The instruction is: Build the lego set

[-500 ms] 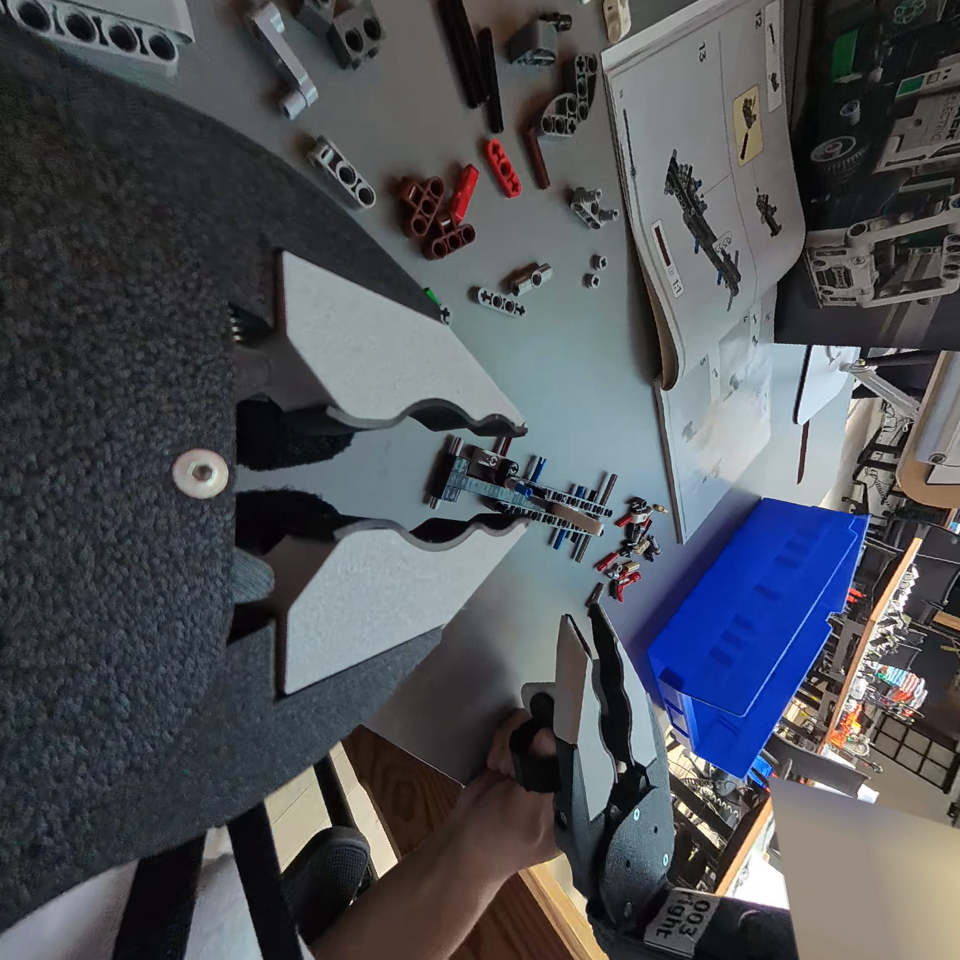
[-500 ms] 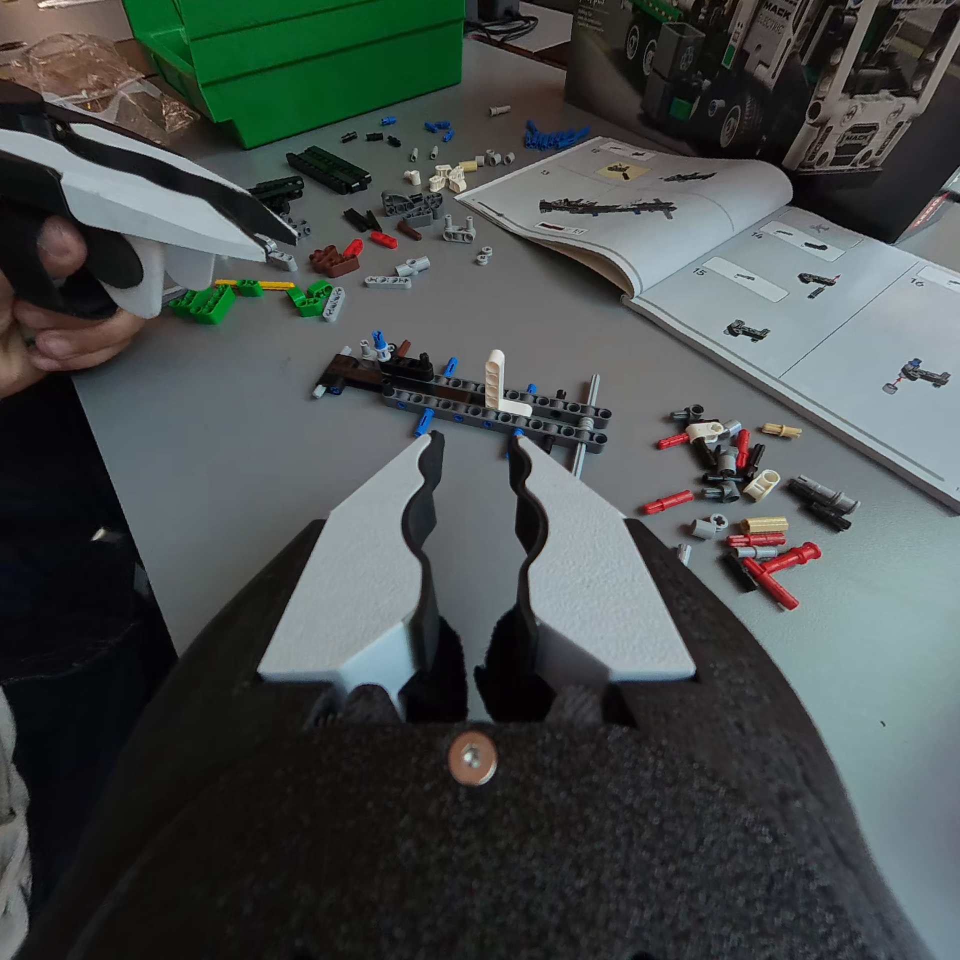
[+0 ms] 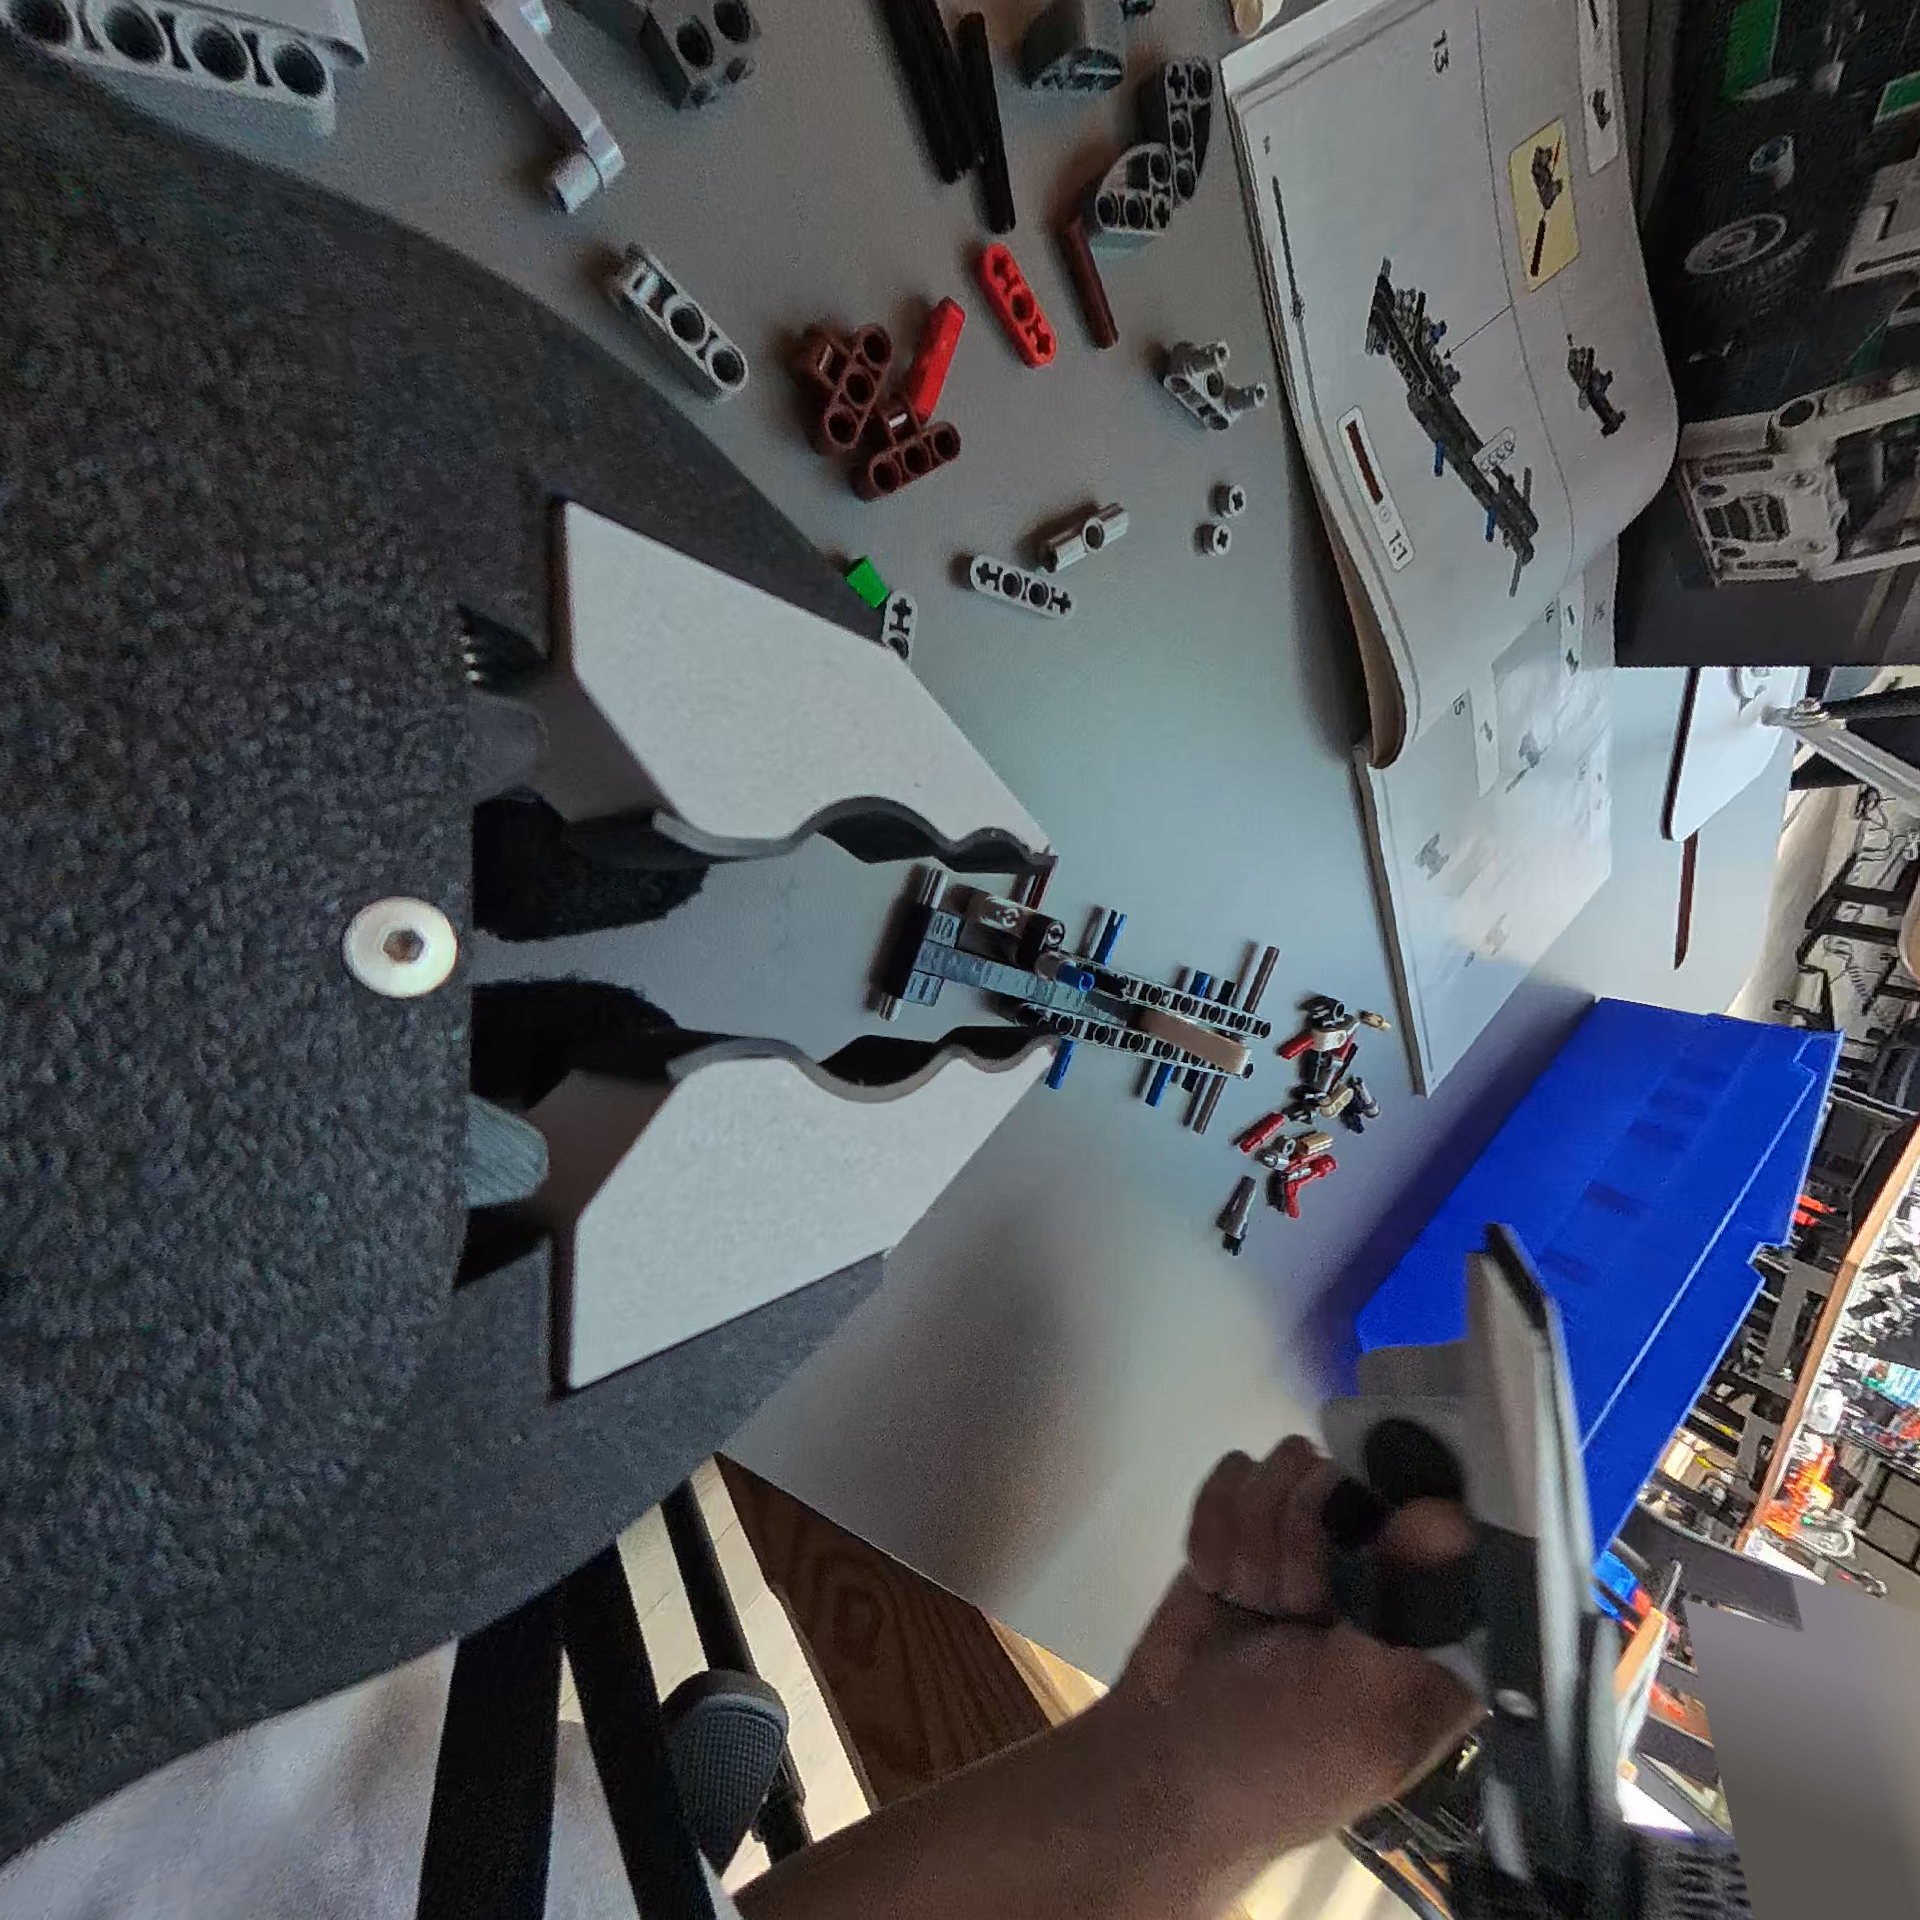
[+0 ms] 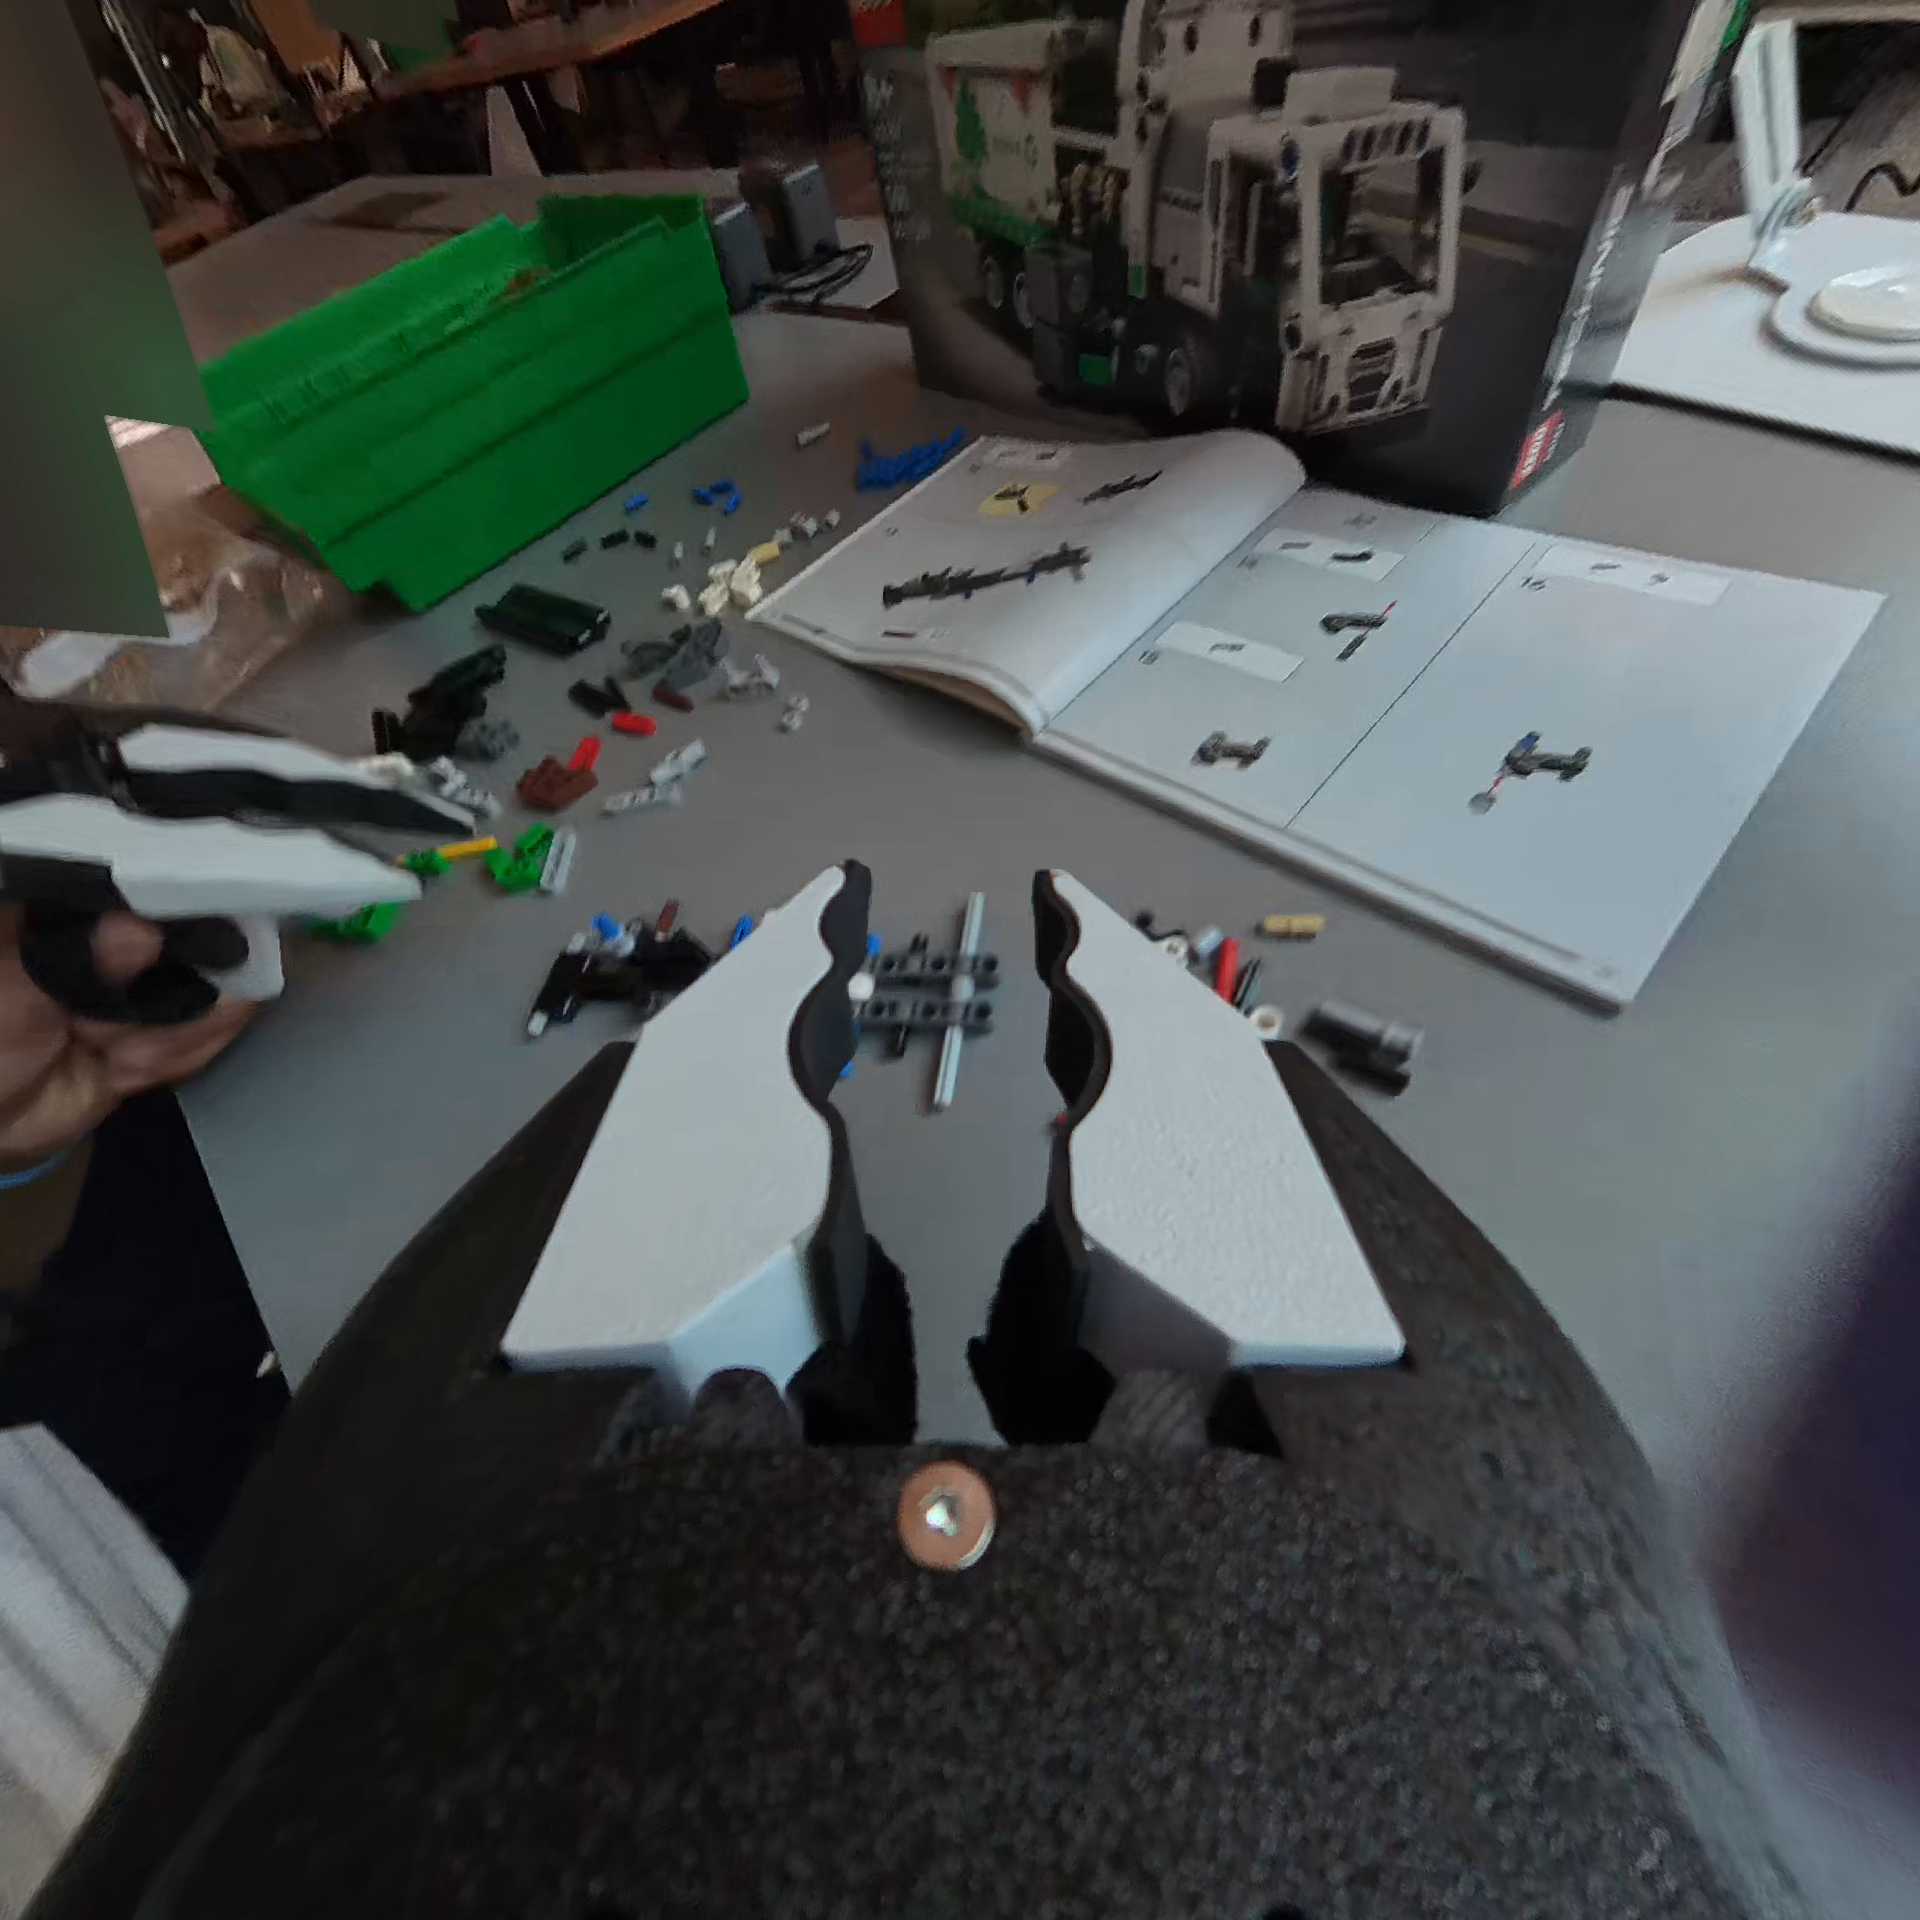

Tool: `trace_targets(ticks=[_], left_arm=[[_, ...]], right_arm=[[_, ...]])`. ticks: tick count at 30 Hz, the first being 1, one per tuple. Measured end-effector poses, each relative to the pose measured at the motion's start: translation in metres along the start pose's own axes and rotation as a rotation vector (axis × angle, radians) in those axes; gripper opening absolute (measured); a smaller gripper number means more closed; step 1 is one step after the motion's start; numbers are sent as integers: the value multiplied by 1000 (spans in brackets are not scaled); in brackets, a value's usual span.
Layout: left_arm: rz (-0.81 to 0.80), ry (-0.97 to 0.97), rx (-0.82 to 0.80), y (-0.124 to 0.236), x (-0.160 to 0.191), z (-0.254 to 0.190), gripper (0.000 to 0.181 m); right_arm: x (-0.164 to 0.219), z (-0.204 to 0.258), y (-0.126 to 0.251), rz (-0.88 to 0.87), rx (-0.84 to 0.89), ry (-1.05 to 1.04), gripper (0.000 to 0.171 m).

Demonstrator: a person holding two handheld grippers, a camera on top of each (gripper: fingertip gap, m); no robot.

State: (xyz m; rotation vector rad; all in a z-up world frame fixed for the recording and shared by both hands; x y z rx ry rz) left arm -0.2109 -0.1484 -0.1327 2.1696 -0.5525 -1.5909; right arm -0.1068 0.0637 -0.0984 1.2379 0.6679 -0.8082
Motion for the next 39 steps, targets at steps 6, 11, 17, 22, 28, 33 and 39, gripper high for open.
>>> trace_targets(ticks=[6,11,17,22,28,33,39], left_arm=[[52,39,12,-4,5,2,27],[29,107,80,3,7,4,27],[123,127,198,-10,9,1,28],[139,61,245,-17,2,-4,29],[32,-29,115,-15,-29,7,28],[-51,-75,9,-24,-59,15,28],[-33,-44,39,-41,-64,18,28]], right_arm=[[-77,-72,-55,178,154,107,50],[-74,-86,-139,406,175,225,74],[-52,-92,-162,428,245,192,93],[-45,-96,-158,407,212,129,92],[-45,-96,-158,410,214,120,92],[-44,-96,-157,407,212,117,92],[-44,-96,-158,404,212,117,92]])
Point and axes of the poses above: each gripper's, where its closed fingertips meet, y back along the fingers, x out of its underside, z = x × y across the jaws, the point moved 5 cm from there along y, back along the fingers, and after that the axes turned 12 degrees about z, right-handed, at the moved point
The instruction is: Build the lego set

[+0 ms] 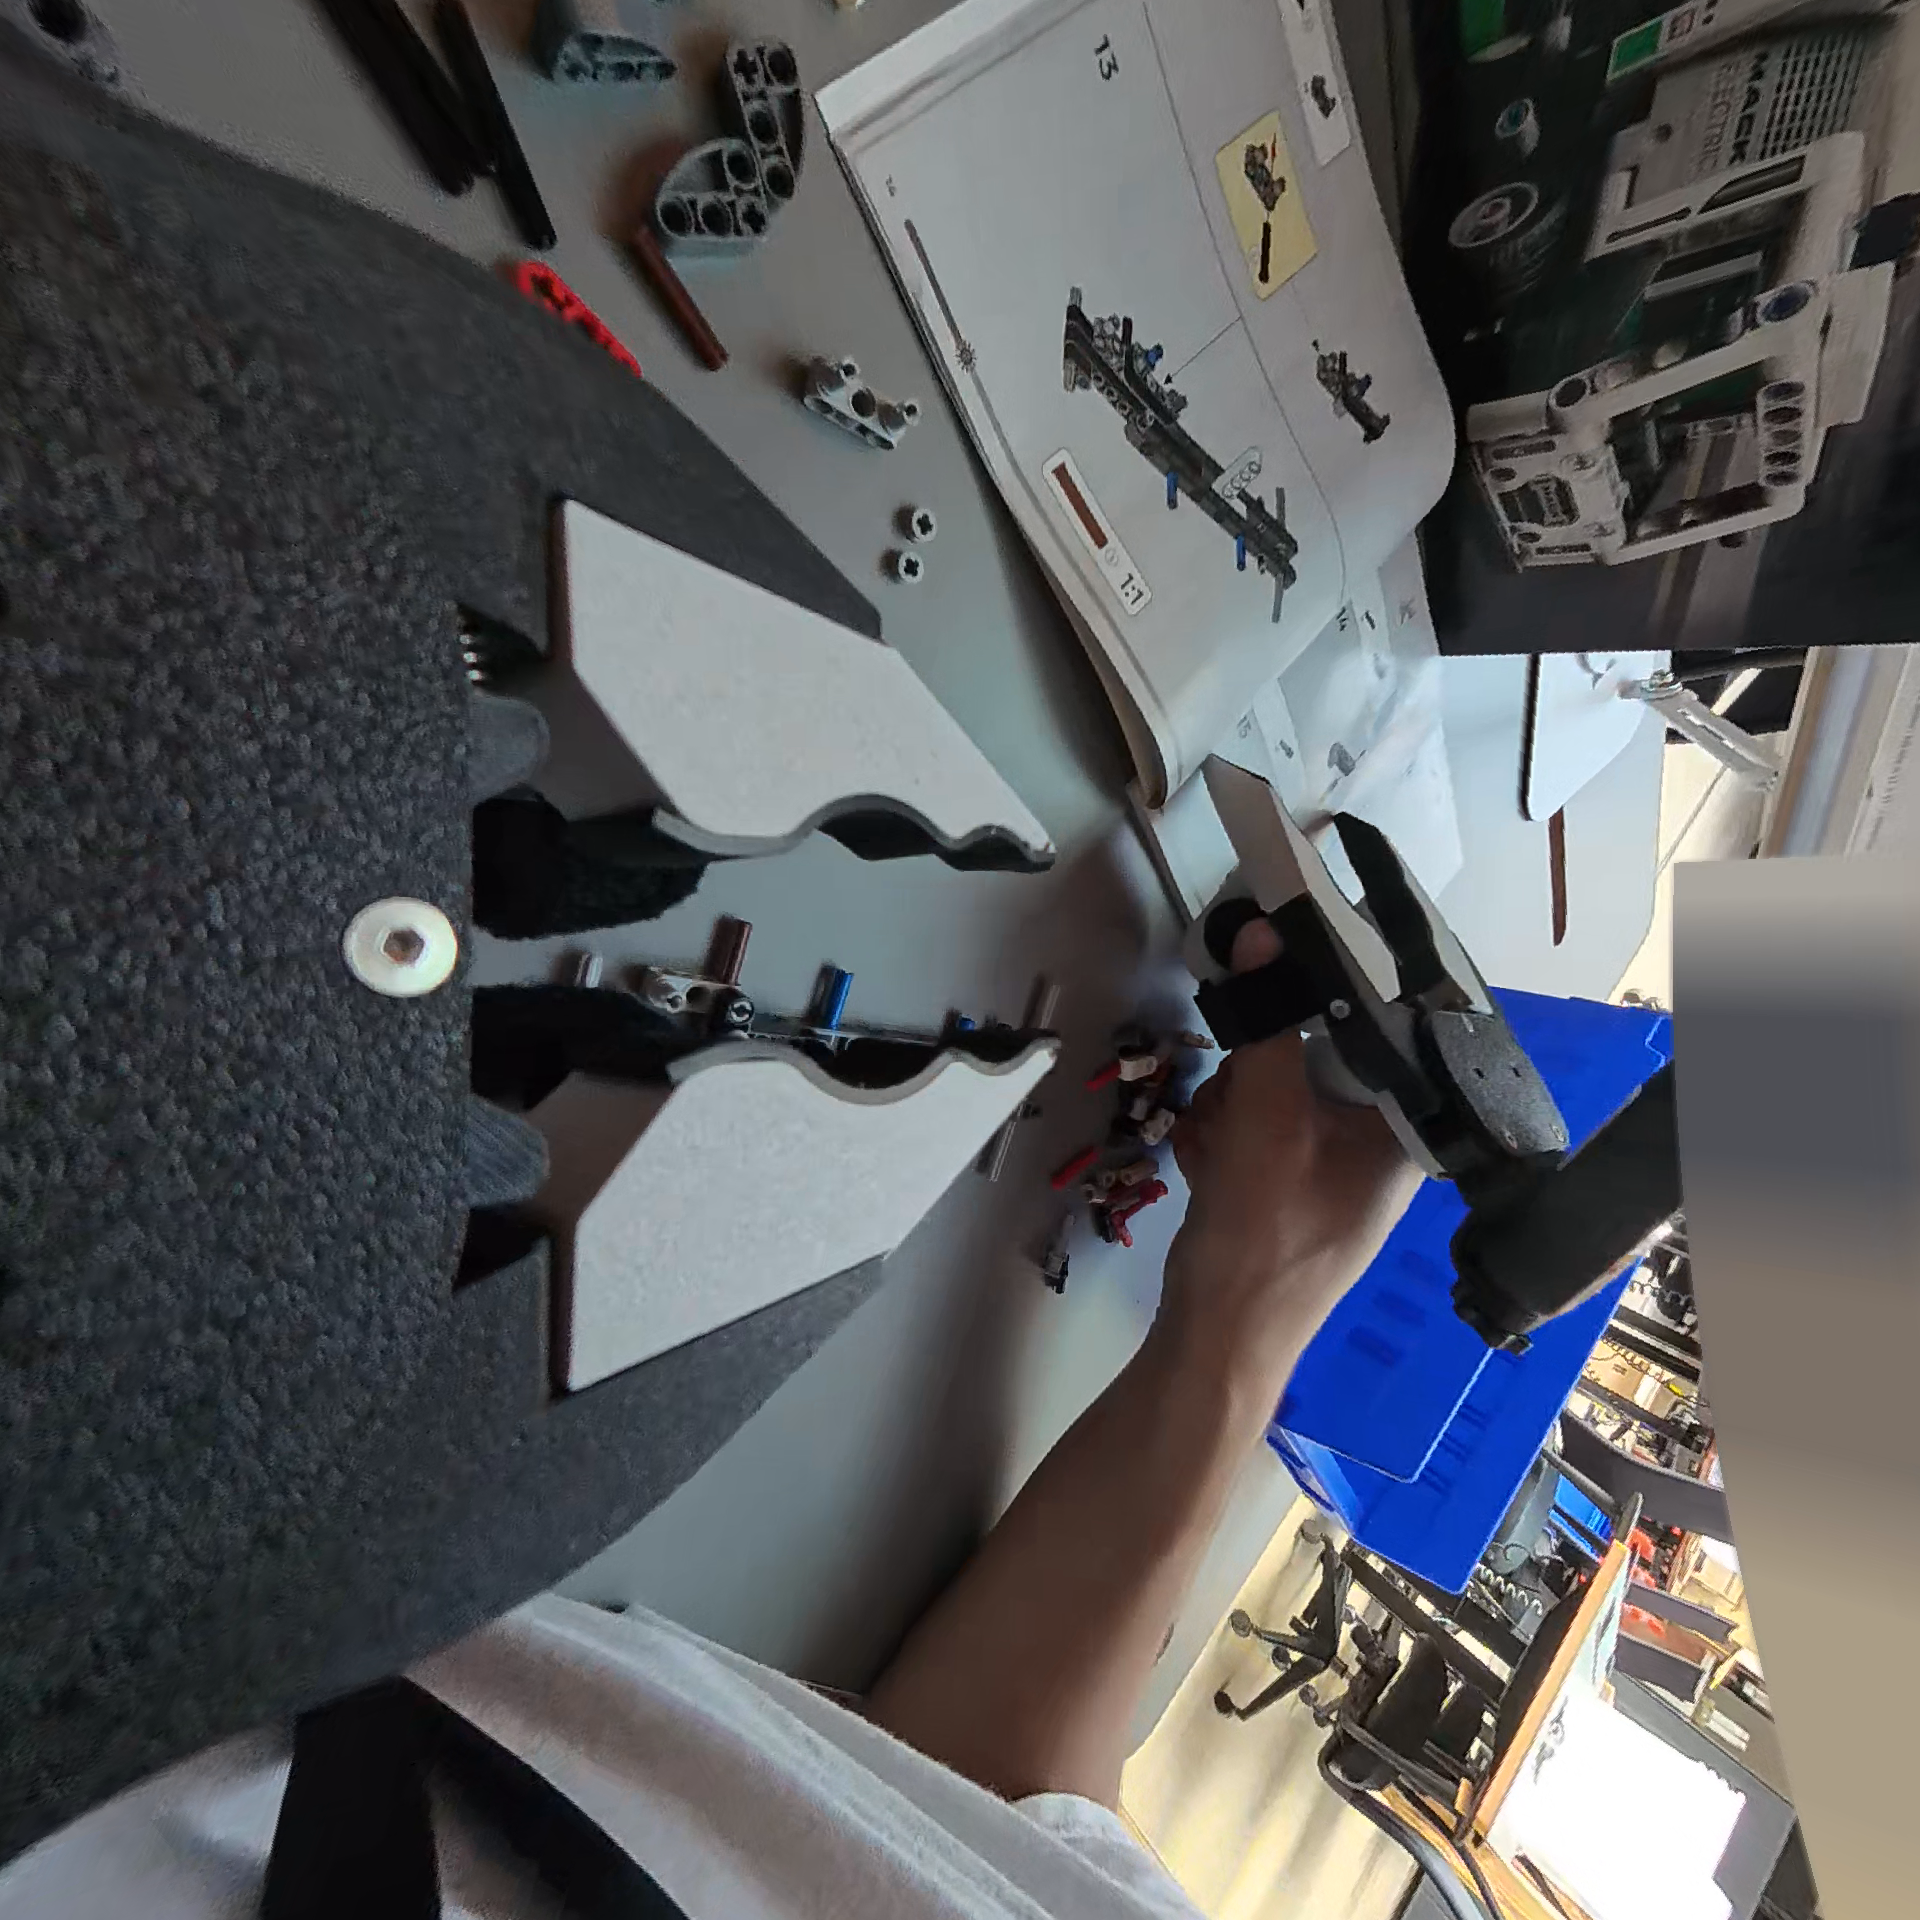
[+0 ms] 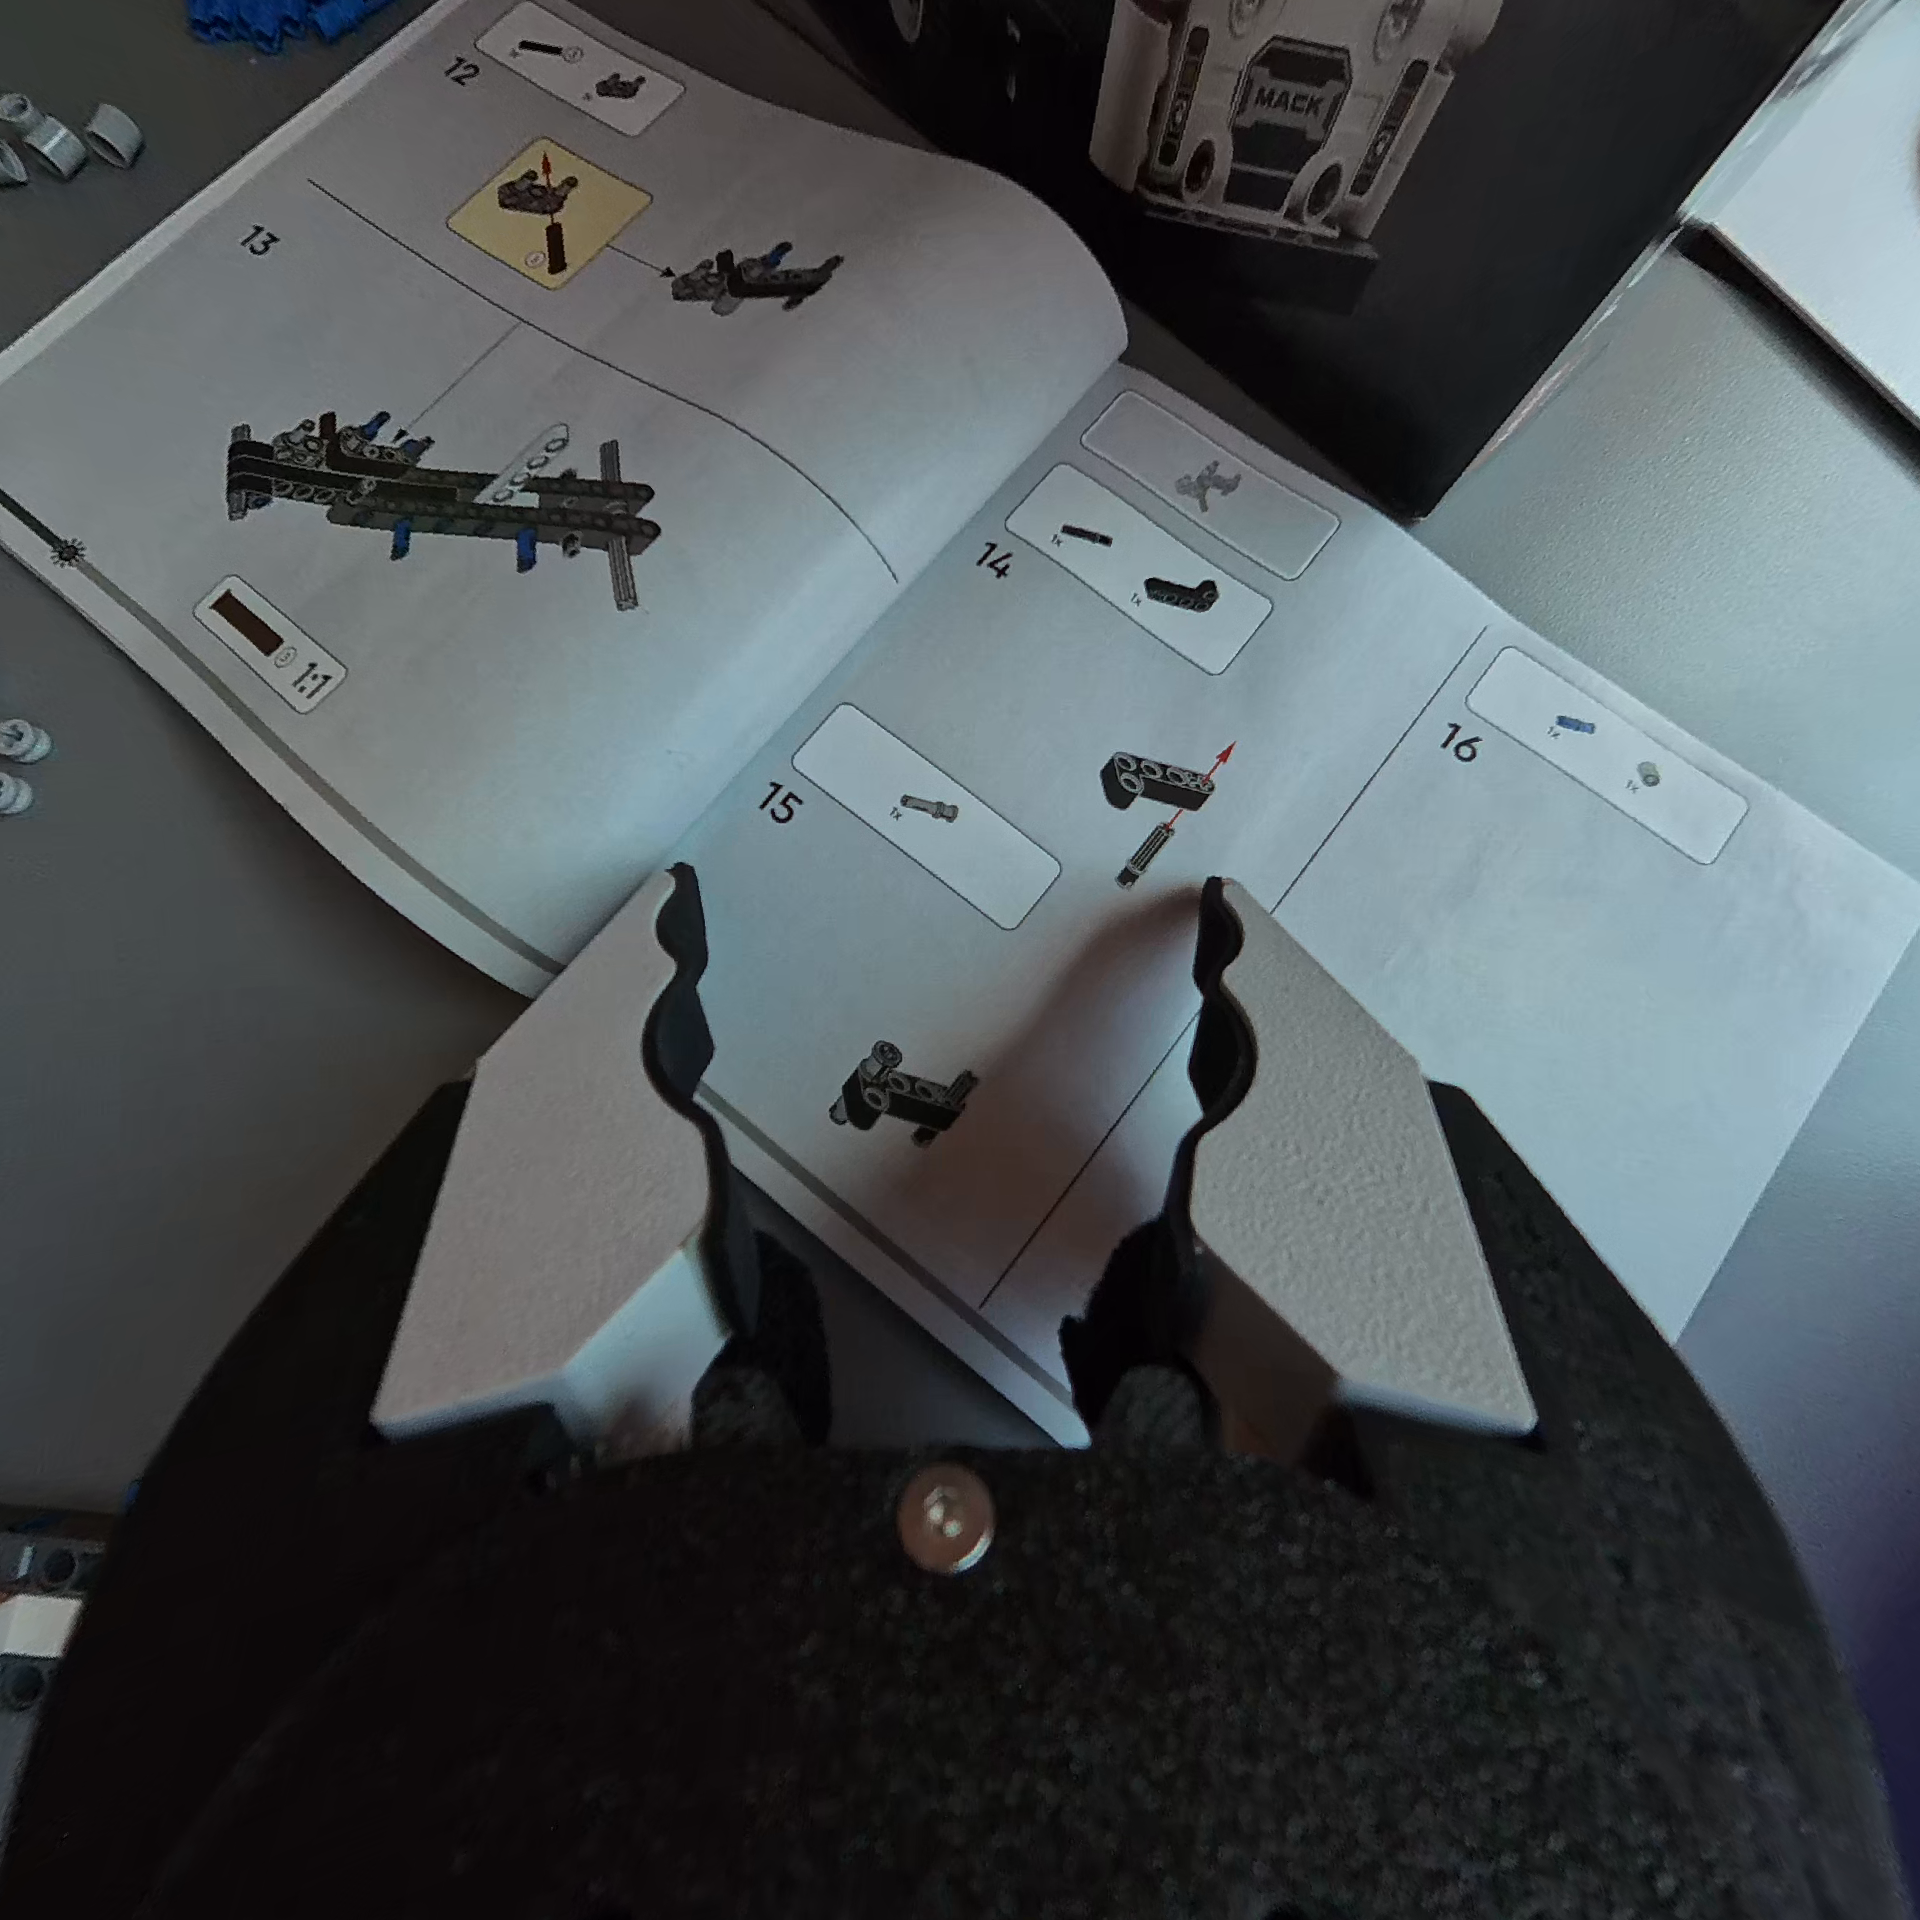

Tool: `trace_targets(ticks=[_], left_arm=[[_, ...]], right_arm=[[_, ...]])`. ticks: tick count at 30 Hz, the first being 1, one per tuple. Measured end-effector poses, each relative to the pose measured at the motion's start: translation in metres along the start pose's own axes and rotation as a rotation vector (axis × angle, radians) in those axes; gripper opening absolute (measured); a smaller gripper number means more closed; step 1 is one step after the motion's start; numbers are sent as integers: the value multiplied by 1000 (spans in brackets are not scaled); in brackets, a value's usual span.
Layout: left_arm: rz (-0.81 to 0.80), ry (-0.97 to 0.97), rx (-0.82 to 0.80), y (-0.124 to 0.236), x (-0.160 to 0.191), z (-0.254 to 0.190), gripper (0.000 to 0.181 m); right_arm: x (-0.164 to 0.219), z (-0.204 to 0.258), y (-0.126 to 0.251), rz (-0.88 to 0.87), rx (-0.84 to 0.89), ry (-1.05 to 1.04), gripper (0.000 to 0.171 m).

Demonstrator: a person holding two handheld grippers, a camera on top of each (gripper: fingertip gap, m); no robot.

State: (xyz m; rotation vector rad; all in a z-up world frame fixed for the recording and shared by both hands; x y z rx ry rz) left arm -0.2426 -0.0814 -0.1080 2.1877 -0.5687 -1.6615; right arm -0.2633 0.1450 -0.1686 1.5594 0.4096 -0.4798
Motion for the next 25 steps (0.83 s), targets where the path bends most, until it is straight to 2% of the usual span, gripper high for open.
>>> trace_targets(ticks=[14,20,23,25], left_arm=[[-21,21,-41,22,-1,10,28],[-15,-73,-293,82,1,41,29],[112,-127,-487,123,17,67,28],[215,-144,-549,146,32,77,28]], right_arm=[[0,0,0,0,0,-1,92],[0,0,0,0,1,2,92],[0,0,0,0,1,6,92],[0,0,1,0,-8,15,92]])
Point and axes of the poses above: each gripper's, where its closed fingertips meet, y back along the fingers, x out of its underside, z = x × y across the jaws, the point moved 5 cm from there along y, back along the fingers, and after that the axes turned 12 degrees about z, right-handed, at the moved point
